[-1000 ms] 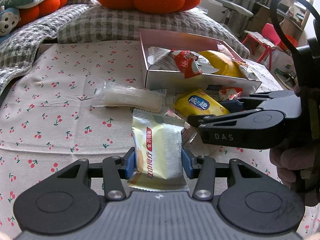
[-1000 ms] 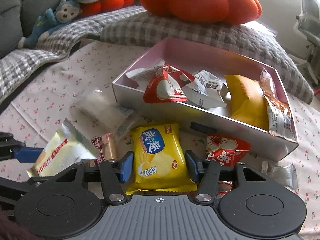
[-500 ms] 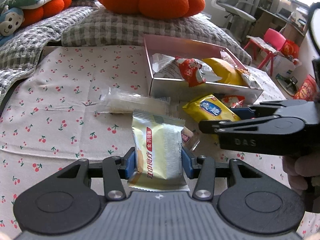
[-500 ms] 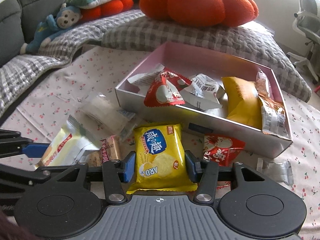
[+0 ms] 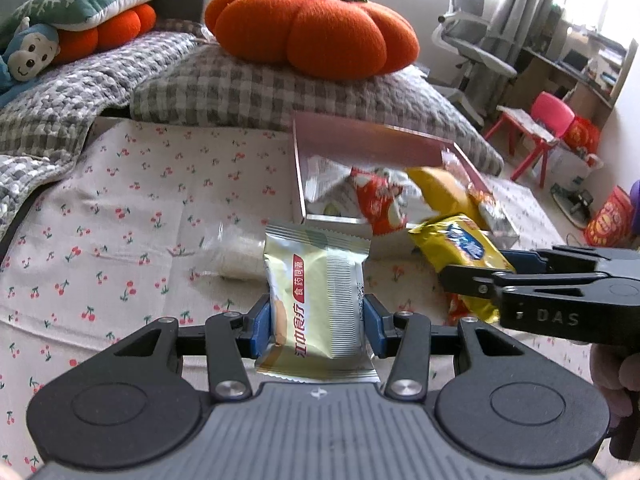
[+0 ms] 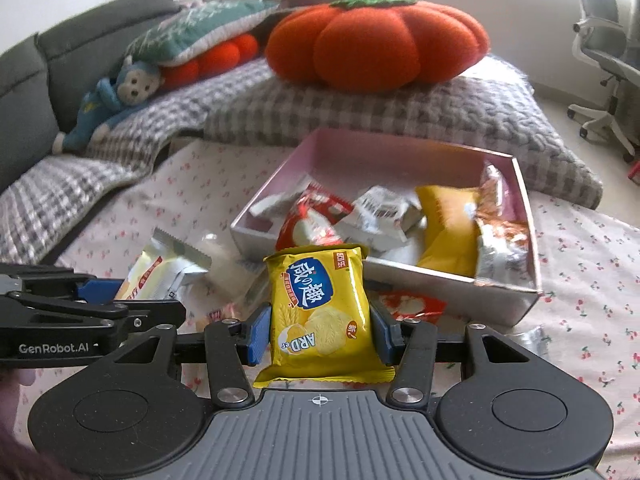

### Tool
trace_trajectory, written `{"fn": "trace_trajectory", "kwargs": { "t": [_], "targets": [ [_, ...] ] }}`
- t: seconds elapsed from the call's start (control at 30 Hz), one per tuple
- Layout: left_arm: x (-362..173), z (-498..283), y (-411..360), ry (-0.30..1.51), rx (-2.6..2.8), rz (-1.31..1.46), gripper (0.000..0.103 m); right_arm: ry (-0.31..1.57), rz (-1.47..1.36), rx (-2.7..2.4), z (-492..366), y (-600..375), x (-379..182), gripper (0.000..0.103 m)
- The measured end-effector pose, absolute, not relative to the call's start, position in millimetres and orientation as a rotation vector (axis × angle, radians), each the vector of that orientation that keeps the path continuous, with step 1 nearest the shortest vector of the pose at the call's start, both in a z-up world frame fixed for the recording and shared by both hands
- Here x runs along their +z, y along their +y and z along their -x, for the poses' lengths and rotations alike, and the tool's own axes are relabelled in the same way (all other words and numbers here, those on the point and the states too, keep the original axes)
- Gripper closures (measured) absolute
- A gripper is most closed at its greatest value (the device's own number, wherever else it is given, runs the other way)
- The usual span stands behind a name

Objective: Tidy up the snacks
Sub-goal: 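Carry both packets over the pink box and lower them inside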

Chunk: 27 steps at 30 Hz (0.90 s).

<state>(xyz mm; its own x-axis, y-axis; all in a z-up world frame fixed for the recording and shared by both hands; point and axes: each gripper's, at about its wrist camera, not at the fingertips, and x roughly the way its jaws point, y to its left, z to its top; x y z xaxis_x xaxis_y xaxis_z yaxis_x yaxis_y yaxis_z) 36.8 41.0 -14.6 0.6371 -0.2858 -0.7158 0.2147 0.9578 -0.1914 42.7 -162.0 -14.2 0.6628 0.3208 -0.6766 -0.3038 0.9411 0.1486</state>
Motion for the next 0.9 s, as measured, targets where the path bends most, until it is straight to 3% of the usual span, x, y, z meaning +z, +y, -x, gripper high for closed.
{"fn": "trace_trajectory", "kwargs": {
  "t": [0.4,0.9],
  "targets": [
    [-6,-62,16,0.802,-0.295,0.138,0.060,0.720,-0.228,0.261,-65,-216,2,0.053],
    [-17,-130,-30,0.765,-0.314,0.089,0.062,0.745,-0.365,0.189,-126,-256,-20,0.053]
  ]
}}
